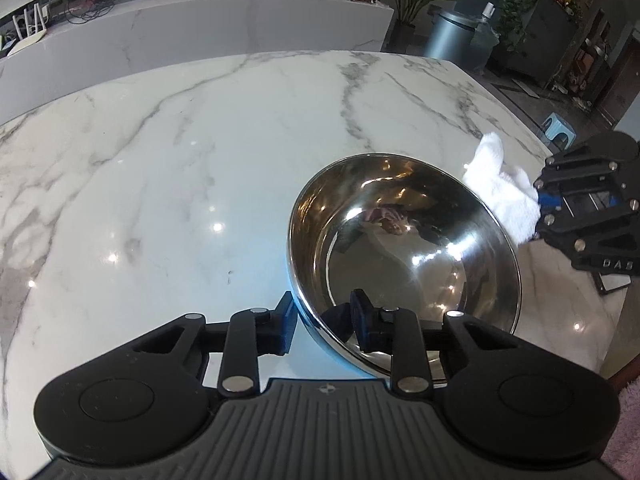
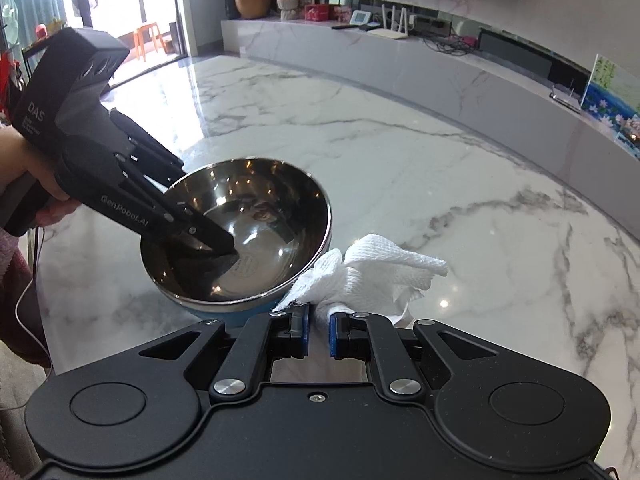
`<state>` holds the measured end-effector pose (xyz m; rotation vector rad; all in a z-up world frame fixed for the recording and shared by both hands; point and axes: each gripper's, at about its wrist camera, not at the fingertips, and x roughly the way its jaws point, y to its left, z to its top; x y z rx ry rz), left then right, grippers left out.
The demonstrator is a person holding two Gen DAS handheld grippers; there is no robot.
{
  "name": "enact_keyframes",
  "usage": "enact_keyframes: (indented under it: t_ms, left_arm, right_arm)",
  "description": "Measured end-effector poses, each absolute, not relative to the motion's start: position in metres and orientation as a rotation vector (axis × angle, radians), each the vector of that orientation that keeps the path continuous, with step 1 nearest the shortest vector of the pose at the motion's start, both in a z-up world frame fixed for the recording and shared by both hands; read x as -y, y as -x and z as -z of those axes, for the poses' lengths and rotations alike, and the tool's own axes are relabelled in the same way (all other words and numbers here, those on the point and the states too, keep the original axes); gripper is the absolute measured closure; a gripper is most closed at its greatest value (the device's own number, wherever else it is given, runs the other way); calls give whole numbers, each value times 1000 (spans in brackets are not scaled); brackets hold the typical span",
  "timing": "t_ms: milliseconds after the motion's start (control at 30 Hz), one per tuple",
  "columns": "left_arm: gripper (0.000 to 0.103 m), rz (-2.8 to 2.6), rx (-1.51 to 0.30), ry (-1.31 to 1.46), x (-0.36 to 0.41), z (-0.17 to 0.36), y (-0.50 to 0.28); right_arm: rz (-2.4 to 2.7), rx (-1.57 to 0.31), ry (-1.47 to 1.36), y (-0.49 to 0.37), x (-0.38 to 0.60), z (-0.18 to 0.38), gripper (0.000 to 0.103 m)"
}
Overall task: Clean bowl
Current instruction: 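Tilt the bowl with the left gripper while the right gripper rubs the cloth around the rim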
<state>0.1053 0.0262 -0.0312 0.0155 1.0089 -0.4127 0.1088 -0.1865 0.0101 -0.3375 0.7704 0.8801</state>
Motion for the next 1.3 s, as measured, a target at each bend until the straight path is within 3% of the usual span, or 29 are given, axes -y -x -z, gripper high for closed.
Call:
enact_keyframes:
  t_ms: [900, 1133, 1300]
  left_arm:
    - [75, 407, -981, -91, -17, 28, -110]
    - [64, 396, -1036, 6, -22, 32, -110]
    - [64, 396, -1046, 9, -20, 34, -109]
  right_arm:
    - [-934, -863, 403, -104, 171, 14, 94]
    - [-931, -867, 404, -106, 170, 14, 94]
    - [-930, -867, 406, -106, 170, 13, 94]
